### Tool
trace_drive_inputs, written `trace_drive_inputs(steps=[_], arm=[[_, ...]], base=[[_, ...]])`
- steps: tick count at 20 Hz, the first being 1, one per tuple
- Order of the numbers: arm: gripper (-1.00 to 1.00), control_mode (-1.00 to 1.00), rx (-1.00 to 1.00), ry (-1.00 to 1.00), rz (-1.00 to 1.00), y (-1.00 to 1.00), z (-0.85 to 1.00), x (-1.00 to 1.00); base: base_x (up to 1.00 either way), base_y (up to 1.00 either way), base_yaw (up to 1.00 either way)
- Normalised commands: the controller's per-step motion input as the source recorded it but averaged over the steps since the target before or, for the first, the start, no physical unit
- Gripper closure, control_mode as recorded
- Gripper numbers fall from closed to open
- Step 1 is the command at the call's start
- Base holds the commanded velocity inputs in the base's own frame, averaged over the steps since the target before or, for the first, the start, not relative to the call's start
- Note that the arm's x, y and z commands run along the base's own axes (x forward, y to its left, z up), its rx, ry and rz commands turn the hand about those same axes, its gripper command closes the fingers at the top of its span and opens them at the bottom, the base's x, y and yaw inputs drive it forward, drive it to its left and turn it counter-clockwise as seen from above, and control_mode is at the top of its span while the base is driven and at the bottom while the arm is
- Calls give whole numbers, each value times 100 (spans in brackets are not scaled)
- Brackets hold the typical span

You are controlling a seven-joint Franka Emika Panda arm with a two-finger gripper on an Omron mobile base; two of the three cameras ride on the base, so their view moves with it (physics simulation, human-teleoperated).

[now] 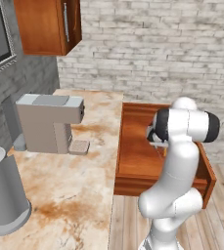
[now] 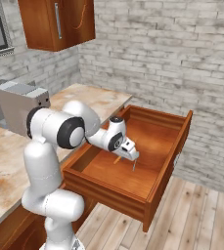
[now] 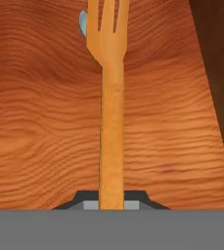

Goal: Organize the utensils by type. Pick up the wooden spoons from the counter and place them in the open cabinet. Then pick up the metallic utensils from the counter and place them in the open drawer.

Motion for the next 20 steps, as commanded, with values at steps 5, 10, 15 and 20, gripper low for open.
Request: trace_drive_inputs(steps=[5, 10, 15, 20], arm=[[100, -100, 0, -1, 0, -5, -22, 39], [100, -100, 0, -2, 0, -8, -20, 32], [100, -100, 0, 0, 0, -10, -24, 42], [100, -100, 0, 0, 0, -9, -29, 41]], base=[[0, 0, 0], [0, 0, 0], [0, 0, 0], [0, 0, 0]])
